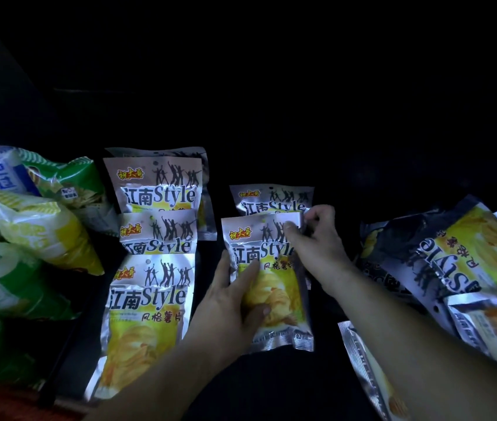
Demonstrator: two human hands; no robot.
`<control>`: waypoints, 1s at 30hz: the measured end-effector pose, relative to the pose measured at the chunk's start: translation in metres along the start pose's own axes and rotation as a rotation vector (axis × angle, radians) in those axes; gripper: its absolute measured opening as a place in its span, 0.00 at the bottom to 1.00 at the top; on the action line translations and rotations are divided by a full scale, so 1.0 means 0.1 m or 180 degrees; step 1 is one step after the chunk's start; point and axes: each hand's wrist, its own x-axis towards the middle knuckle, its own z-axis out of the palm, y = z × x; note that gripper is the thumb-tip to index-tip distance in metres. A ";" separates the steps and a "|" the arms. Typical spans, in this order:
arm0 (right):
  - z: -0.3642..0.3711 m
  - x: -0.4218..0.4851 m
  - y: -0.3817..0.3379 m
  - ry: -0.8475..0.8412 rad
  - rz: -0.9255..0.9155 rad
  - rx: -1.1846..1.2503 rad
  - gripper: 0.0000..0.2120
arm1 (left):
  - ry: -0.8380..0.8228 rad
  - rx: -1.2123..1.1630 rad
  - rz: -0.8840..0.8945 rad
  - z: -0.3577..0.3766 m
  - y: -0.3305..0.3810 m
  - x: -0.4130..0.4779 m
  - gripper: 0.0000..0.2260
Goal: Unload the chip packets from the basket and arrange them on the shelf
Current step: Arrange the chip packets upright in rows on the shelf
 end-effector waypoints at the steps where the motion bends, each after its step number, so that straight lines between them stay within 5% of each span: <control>1: 0.01 0.01 -0.01 -0.0032 0.0018 -0.0060 0.13 | 0.0031 -0.0029 0.0020 0.00 -0.01 -0.02 0.34; 9: 0.04 -0.19 -0.13 -0.0004 -0.1004 -0.0324 0.21 | 0.0517 -0.0177 0.0386 0.06 0.06 0.01 0.37; 15: -0.02 -0.07 -0.40 0.0495 -0.1828 -0.0686 0.15 | 0.1024 0.0179 0.0412 -0.10 0.15 0.35 0.39; 22: -0.14 -0.01 -0.13 0.0792 -0.1530 -0.0756 0.11 | 0.0836 0.0613 0.0393 0.06 0.24 0.21 0.42; 30: -0.10 -0.17 -0.03 0.0237 -0.1457 -0.0344 0.20 | 0.0805 0.0613 0.0642 0.18 0.20 0.30 0.40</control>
